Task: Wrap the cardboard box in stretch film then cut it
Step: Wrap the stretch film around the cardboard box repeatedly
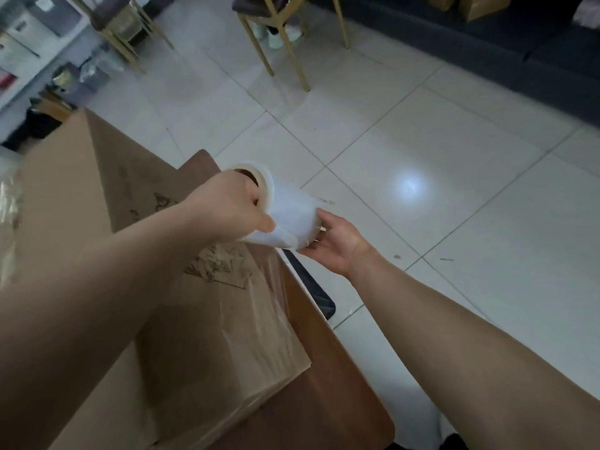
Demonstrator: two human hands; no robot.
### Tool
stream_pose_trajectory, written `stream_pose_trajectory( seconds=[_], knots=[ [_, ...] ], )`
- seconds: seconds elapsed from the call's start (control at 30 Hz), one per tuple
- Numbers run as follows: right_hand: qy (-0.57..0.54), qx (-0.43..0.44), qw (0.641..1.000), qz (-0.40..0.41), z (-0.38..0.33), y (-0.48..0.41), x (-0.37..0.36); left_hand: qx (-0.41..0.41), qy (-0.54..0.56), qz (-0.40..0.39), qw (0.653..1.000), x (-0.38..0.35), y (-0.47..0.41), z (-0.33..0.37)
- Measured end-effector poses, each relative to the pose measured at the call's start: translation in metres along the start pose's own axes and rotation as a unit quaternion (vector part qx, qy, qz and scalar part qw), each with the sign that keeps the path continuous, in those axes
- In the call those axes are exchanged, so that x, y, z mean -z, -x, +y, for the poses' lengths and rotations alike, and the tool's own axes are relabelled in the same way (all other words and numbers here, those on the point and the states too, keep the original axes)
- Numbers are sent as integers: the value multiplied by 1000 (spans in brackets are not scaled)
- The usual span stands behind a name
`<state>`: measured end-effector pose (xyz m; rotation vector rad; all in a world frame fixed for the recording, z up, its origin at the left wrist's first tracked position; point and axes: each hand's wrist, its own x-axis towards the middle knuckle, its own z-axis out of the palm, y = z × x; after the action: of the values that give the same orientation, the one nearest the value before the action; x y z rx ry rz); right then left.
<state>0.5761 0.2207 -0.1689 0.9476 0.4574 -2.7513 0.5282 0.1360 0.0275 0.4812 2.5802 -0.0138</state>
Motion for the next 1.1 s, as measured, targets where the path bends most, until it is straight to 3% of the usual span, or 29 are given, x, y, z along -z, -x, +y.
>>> stream_pose_trajectory(
  seconds=[0.07, 0.13, 0.23, 0.37, 0.5, 0.6, 0.77, 0.93, 1.1],
  knots=[
    [-9, -1, 1000, -14, -3, -4, -1, 69, 150, 24, 986, 4, -6, -1],
    [-20, -2, 999, -27, -4, -11, -2, 143, 280, -16, 949, 10, -15, -4],
    [-25, -11, 999, -38, -4, -22, -6, 191, 373, -60, 906, 15, -31, -12],
    [-2, -23, 998, -52, -5, -39, -18, 220, 359, -12, 907, 18, -48, -14],
    [32, -27, 998, -56, -8, -57, -31, 193, 285, 18, 939, 24, -59, -23],
    [39, -37, 997, -57, -14, -71, -36, 123, 138, 2, 983, 27, -61, -27],
    [45, -72, 994, -71, -20, -92, -39, 120, 43, -34, 991, 35, -71, -35],
    [63, -111, 986, -106, -34, -103, -55, 171, 133, -27, 976, 45, -82, -41],
    [110, -142, 978, -110, -44, -119, -63, 288, 305, 35, 907, 49, -95, -51]
  ],
)
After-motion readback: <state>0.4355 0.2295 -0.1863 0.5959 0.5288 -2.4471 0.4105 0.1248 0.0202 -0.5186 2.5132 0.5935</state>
